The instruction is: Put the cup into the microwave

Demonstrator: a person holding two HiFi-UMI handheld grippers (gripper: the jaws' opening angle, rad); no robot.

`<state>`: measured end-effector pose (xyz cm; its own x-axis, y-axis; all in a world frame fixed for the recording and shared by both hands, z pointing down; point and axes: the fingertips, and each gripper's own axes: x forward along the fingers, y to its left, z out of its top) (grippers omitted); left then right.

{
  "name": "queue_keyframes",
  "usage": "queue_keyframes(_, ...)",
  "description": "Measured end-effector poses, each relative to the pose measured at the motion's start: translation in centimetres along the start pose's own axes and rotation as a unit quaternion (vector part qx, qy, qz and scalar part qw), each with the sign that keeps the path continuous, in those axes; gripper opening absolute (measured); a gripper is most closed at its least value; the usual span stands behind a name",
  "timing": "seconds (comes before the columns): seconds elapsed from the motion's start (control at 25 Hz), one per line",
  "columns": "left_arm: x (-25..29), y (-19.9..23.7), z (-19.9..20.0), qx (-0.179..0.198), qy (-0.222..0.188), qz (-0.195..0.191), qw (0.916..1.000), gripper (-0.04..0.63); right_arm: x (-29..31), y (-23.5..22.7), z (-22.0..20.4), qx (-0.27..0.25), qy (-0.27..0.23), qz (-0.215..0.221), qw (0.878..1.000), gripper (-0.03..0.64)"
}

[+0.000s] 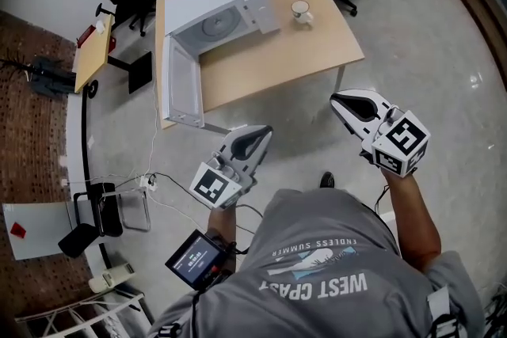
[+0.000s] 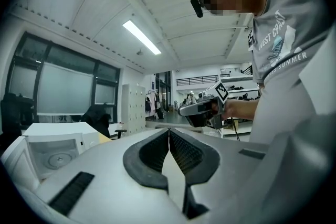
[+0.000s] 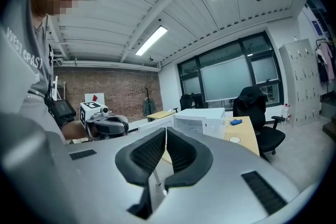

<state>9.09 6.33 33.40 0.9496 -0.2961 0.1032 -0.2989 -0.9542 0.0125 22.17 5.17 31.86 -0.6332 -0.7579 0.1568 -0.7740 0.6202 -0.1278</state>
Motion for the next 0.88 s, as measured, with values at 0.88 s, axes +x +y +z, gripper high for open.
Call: queue_keyframes(0.88,6.5,15.5,0.1,0.006,-0.013,-0.069,0.9975,0.023,11.0,-9.8,1.8,0.007,0.014,-0.066,0.998,0.020)
